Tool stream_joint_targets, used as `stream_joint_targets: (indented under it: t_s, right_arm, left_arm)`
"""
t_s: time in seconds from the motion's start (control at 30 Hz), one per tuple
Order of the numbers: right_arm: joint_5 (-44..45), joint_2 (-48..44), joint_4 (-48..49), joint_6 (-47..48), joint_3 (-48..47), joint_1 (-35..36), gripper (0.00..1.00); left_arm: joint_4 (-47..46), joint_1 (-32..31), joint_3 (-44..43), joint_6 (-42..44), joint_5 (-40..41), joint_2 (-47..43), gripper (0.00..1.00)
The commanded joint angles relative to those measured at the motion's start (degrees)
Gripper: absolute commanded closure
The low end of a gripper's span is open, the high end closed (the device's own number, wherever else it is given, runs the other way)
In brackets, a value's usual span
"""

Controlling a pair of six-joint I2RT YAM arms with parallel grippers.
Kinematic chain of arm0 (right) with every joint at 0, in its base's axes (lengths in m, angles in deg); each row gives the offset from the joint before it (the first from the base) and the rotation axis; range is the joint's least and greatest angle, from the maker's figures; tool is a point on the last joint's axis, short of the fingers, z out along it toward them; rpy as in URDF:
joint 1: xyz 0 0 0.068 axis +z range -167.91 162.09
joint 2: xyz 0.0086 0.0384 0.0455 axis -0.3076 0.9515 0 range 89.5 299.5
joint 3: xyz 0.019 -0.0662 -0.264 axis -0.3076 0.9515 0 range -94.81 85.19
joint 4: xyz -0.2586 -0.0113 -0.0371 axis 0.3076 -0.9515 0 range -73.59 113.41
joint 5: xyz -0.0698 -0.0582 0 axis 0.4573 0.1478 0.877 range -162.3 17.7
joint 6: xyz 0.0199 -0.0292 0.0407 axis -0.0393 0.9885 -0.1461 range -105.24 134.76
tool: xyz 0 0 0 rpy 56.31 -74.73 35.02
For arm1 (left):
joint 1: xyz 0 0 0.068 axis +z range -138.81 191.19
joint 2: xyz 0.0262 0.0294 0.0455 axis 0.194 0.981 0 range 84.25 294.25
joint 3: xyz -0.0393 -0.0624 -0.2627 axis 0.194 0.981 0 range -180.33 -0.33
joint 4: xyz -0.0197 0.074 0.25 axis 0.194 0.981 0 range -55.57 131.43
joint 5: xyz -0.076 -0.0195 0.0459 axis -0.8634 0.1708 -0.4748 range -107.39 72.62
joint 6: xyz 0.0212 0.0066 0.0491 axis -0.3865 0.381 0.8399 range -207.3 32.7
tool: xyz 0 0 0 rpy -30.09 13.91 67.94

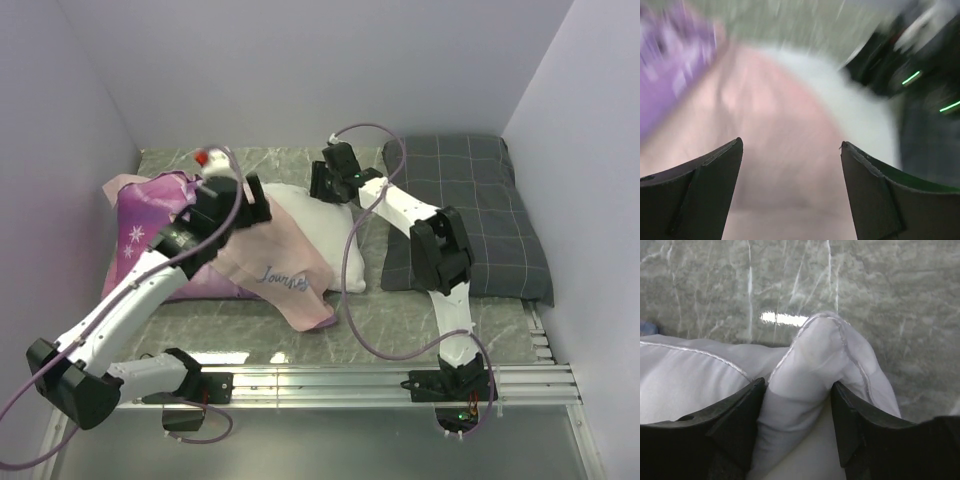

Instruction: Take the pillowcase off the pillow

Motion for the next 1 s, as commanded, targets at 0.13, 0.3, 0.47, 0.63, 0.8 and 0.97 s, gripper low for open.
stream_joint_targets:
  t_s: [0.13,0.3,0.47,0.63,0.8,0.97]
  right_arm:
    - [-0.73,-10.89,-4.59,2.22,0.37,-0.17,0.29]
    - [1.72,-19.4,-5.47,3.01,0.01,-0.97,0.26]
    - [0.16,-30.22,-4.51,3.36,7.82,-0.88,0.21]
    - [-5.03,-42.8,4.09,2.31,30.27,0.09,0.18]
    - [-13.9,-45.11,15.07,0.82,44.64,1.14,0.15]
    - [-17.16,-39.92,19.31,-0.06,44.76,2.9,0.11]
  left_arm:
    - [4.48,-3.49,12.92,-8.85,2.85,-7.35,0.15]
    - [11.06,-5.43,13.45,-11.31,8.29,-5.78,0.21]
    - [10.99,-5.51,12.14,-11.14,10.15,-3.13,0.55]
    - [10.72,-5.34,9.06,-8.42,11.64,-0.07,0.98]
    - [10.81,-4.99,5.02,-5.96,13.32,1.96,1.0]
    - [9.84,-4.99,3.0,-4.03,8.67,4.25,1.0]
